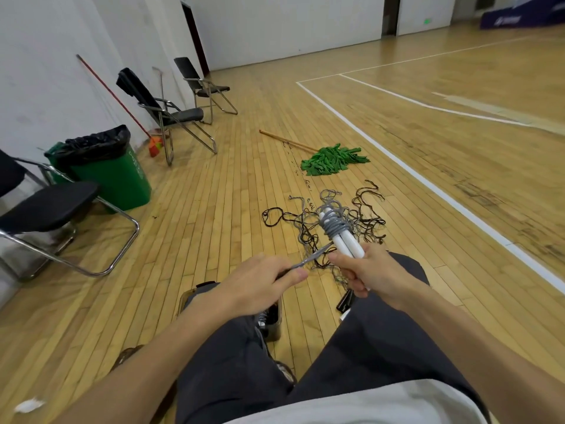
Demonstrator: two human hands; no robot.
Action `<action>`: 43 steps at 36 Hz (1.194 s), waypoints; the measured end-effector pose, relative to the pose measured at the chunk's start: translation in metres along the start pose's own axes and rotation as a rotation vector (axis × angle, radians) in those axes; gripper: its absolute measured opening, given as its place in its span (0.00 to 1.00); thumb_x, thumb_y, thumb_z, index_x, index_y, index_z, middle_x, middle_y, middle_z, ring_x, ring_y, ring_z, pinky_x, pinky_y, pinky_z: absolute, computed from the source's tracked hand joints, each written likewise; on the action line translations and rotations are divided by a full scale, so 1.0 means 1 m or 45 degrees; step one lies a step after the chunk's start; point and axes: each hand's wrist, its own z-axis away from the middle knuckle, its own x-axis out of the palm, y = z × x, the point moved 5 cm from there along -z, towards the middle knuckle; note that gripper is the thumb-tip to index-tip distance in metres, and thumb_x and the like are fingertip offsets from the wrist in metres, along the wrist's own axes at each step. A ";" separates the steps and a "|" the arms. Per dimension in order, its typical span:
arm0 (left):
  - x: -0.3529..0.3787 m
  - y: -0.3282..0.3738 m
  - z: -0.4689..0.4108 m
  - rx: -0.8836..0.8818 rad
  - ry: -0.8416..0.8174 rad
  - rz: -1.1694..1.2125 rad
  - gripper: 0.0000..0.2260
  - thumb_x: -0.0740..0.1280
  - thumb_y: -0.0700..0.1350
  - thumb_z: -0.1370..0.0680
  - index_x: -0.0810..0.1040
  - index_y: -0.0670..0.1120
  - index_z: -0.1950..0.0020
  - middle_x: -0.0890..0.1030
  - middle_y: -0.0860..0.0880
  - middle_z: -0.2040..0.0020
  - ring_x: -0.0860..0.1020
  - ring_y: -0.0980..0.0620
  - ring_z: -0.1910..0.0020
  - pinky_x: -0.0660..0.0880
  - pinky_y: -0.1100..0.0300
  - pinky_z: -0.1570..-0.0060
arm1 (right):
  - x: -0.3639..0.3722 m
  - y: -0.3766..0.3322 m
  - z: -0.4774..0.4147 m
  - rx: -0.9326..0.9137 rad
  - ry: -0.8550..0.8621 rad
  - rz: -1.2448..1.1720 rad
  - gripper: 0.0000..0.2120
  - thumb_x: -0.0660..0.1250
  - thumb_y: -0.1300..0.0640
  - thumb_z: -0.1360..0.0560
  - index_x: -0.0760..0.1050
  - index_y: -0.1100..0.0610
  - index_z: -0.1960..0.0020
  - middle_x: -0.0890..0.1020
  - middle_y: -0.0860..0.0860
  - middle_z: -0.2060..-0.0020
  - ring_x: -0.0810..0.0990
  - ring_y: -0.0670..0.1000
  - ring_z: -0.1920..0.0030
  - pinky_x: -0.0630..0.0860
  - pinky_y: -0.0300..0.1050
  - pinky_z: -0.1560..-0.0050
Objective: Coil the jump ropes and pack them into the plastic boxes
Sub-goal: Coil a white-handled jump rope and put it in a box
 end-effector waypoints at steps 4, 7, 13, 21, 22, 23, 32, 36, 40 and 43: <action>-0.016 0.016 0.000 0.052 0.024 -0.295 0.18 0.58 0.59 0.17 0.66 0.54 0.65 0.70 0.55 0.70 0.66 0.57 0.74 0.62 0.63 0.71 | 0.004 0.003 -0.002 0.030 -0.040 0.027 0.10 0.71 0.55 0.21 0.72 0.60 0.53 0.72 0.51 0.72 0.67 0.47 0.76 0.67 0.41 0.75; -0.028 0.022 -0.001 0.138 0.076 -0.554 0.17 0.55 0.61 0.17 0.65 0.54 0.62 0.69 0.55 0.68 0.66 0.58 0.71 0.61 0.63 0.69 | 0.008 0.002 -0.002 0.049 -0.112 0.070 0.12 0.71 0.55 0.21 0.71 0.61 0.52 0.72 0.51 0.72 0.68 0.47 0.77 0.68 0.42 0.75; -0.050 0.037 -0.002 0.529 0.303 -0.745 0.21 0.53 0.60 0.20 0.78 0.47 0.56 0.76 0.54 0.63 0.73 0.54 0.67 0.63 0.63 0.72 | 0.019 -0.001 0.007 0.120 -0.305 0.267 0.13 0.71 0.54 0.21 0.70 0.61 0.52 0.72 0.51 0.73 0.67 0.47 0.77 0.69 0.40 0.75; -0.063 0.058 -0.010 0.759 0.369 -0.757 0.23 0.55 0.61 0.21 0.79 0.46 0.61 0.77 0.53 0.66 0.75 0.53 0.68 0.71 0.57 0.77 | 0.033 -0.015 0.025 0.190 -0.544 0.650 0.15 0.72 0.50 0.22 0.72 0.62 0.54 0.74 0.52 0.72 0.69 0.48 0.76 0.71 0.41 0.72; -0.064 0.058 -0.012 0.739 0.352 -0.729 0.24 0.54 0.62 0.22 0.79 0.46 0.62 0.77 0.53 0.66 0.75 0.53 0.67 0.71 0.56 0.76 | 0.035 -0.018 0.029 0.182 -0.561 0.699 0.16 0.72 0.50 0.22 0.72 0.62 0.53 0.74 0.53 0.71 0.69 0.49 0.76 0.71 0.40 0.73; -0.064 0.056 -0.014 0.702 0.325 -0.679 0.25 0.54 0.64 0.22 0.79 0.46 0.62 0.77 0.53 0.65 0.75 0.53 0.66 0.72 0.55 0.74 | 0.037 -0.022 0.032 0.169 -0.580 0.743 0.16 0.72 0.50 0.22 0.73 0.62 0.54 0.74 0.54 0.70 0.69 0.49 0.76 0.71 0.39 0.74; -0.060 0.038 -0.020 0.363 -0.046 0.383 0.14 0.69 0.55 0.25 0.83 0.47 0.64 0.72 0.46 0.73 0.68 0.53 0.73 0.65 0.59 0.72 | 0.045 -0.055 0.068 0.000 -0.678 0.936 0.16 0.70 0.50 0.21 0.73 0.63 0.55 0.75 0.54 0.69 0.71 0.52 0.75 0.70 0.38 0.74; -0.057 0.031 -0.013 0.323 -0.277 0.672 0.12 0.68 0.54 0.24 0.81 0.54 0.68 0.71 0.51 0.73 0.66 0.55 0.74 0.63 0.65 0.72 | 0.050 -0.061 0.077 -0.042 -0.754 0.909 0.20 0.71 0.52 0.21 0.73 0.69 0.54 0.74 0.56 0.69 0.70 0.53 0.75 0.68 0.39 0.74; -0.049 0.018 -0.012 0.321 -0.447 0.859 0.18 0.71 0.60 0.28 0.82 0.46 0.64 0.73 0.53 0.72 0.68 0.56 0.73 0.64 0.67 0.73 | 0.056 -0.067 0.083 -0.120 -0.840 0.861 0.19 0.71 0.52 0.21 0.72 0.67 0.58 0.74 0.57 0.70 0.71 0.52 0.76 0.68 0.39 0.74; -0.043 0.017 -0.012 0.311 -0.514 0.917 0.30 0.72 0.63 0.28 0.76 0.33 0.64 0.73 0.51 0.72 0.69 0.55 0.73 0.65 0.66 0.72 | 0.057 -0.069 0.084 -0.132 -0.859 0.792 0.17 0.72 0.53 0.22 0.72 0.66 0.59 0.74 0.56 0.71 0.72 0.51 0.76 0.69 0.40 0.74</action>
